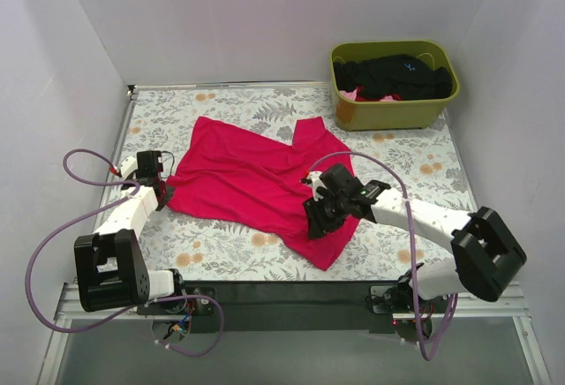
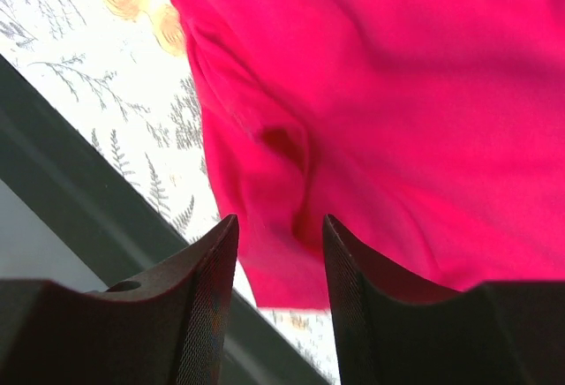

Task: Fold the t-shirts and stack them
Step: Flatten the tshirt out

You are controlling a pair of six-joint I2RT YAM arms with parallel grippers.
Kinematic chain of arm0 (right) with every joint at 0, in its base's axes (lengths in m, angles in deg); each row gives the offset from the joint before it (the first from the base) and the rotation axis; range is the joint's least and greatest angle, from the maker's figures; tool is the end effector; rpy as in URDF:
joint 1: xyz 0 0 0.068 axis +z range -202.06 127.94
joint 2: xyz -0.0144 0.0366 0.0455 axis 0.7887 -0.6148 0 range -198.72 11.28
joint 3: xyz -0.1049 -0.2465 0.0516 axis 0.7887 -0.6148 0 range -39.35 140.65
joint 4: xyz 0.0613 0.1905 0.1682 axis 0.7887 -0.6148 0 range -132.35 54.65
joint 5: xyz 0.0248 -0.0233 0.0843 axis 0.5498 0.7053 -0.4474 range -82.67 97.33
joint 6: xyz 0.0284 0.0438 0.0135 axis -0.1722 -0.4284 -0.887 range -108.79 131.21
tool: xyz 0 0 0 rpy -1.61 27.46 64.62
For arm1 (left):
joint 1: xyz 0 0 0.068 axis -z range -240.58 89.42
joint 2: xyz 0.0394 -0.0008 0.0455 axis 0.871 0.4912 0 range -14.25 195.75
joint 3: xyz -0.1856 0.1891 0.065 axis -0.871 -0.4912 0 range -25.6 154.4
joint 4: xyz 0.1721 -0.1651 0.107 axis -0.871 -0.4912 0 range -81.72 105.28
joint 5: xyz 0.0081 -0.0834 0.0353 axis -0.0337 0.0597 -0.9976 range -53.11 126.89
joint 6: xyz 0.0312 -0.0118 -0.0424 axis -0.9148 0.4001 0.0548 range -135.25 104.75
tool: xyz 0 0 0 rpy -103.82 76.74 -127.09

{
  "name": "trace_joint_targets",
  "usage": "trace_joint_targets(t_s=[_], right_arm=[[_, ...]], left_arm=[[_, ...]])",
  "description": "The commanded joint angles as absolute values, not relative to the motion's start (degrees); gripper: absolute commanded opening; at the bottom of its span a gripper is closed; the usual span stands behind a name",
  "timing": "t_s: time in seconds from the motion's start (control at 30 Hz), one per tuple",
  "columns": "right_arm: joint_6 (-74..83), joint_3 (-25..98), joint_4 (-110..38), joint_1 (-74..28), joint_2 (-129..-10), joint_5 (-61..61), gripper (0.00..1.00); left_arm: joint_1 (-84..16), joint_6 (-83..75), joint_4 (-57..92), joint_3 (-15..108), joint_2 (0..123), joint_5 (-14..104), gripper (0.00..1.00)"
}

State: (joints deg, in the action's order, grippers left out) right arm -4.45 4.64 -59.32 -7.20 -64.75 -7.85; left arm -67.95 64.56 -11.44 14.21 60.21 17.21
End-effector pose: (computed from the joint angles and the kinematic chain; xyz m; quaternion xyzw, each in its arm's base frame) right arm 0.1752 0.1874 0.2007 -0.2763 0.9076 0.2551 0.1866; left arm 0.2329 0.0423 0.1835 -0.6889 0.6623 -0.0104 0.2944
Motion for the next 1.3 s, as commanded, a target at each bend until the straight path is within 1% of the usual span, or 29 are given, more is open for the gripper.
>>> trace_joint_targets(t_s=[0.0, 0.17, 0.4, 0.53, 0.57, 0.63, 0.67, 0.7, 0.83, 0.93, 1.0, 1.07, 1.13, 1.17, 1.23, 1.27], right_arm=[[0.3, 9.1, -53.7, -5.9, -69.2, -10.9, 0.43], [3.7, 12.5, -53.2, -5.2, -74.3, -9.6, 0.44], [6.4, 15.7, -53.2, -2.8, -79.9, -11.5, 0.44], [6.6, 16.4, -53.5, -0.8, -81.5, -13.0, 0.41], [6.6, 16.5, -53.8, 0.1, -82.1, -12.9, 0.35], [6.6, 17.9, -55.6, 1.2, -82.4, -12.2, 0.26], [6.4, 18.4, -56.2, 2.8, -82.4, -11.5, 0.14], [5.9, 19.7, -57.0, 3.6, -82.4, -10.7, 0.1], [1.3, 24.0, -61.3, 8.4, -83.5, -6.8, 0.06], [-3.9, 27.4, -64.3, 13.2, -86.1, -5.6, 0.09], [-6.1, 28.3, -64.4, 16.6, -88.6, -6.2, 0.14], [-8.0, 29.7, -64.5, 19.1, -91.1, -7.8, 0.22], [-7.9, 31.0, -65.1, 20.5, -92.6, -9.9, 0.26], [-7.7, 32.3, -65.6, 21.7, -92.7, -10.0, 0.34], [-7.4, 33.1, -67.8, 22.5, -92.3, -10.0, 0.39], [-7.3, 33.2, -68.4, 22.6, -91.6, -9.7, 0.44]], left_arm=[[-67.8, 64.6, -10.8, 13.8, 58.3, 16.4, 0.04], [-67.8, 64.6, -10.8, 13.9, 58.4, 16.7, 0.04], [-67.8, 64.6, -10.7, 14.0, 58.4, 16.9, 0.04], [-67.8, 64.6, -10.7, 14.0, 58.4, 17.0, 0.04], [-67.9, 64.6, -10.7, 14.0, 58.4, 17.1, 0.04], [-67.9, 64.6, -10.7, 14.1, 58.4, 17.1, 0.04], [-67.8, 64.6, -10.7, 14.0, 58.5, 17.2, 0.04], [-67.8, 64.6, -10.7, 14.1, 58.4, 17.2, 0.04], [-67.8, 64.6, -10.7, 14.1, 58.4, 17.1, 0.04], [-67.9, 64.6, -10.7, 14.1, 58.4, 17.2, 0.04], [-67.8, 64.6, -10.6, 14.0, 58.3, 17.2, 0.04], [-67.9, 64.5, -10.7, 14.0, 58.3, 17.3, 0.04], [-67.8, 64.5, -10.7, 13.9, 58.2, 17.3, 0.04], [-67.8, 64.5, -10.7, 13.9, 58.1, 17.4, 0.04], [-67.8, 64.5, -10.6, 13.9, 58.2, 17.5, 0.04], [-67.8, 64.5, -10.6, 13.9, 58.1, 17.5, 0.04]])
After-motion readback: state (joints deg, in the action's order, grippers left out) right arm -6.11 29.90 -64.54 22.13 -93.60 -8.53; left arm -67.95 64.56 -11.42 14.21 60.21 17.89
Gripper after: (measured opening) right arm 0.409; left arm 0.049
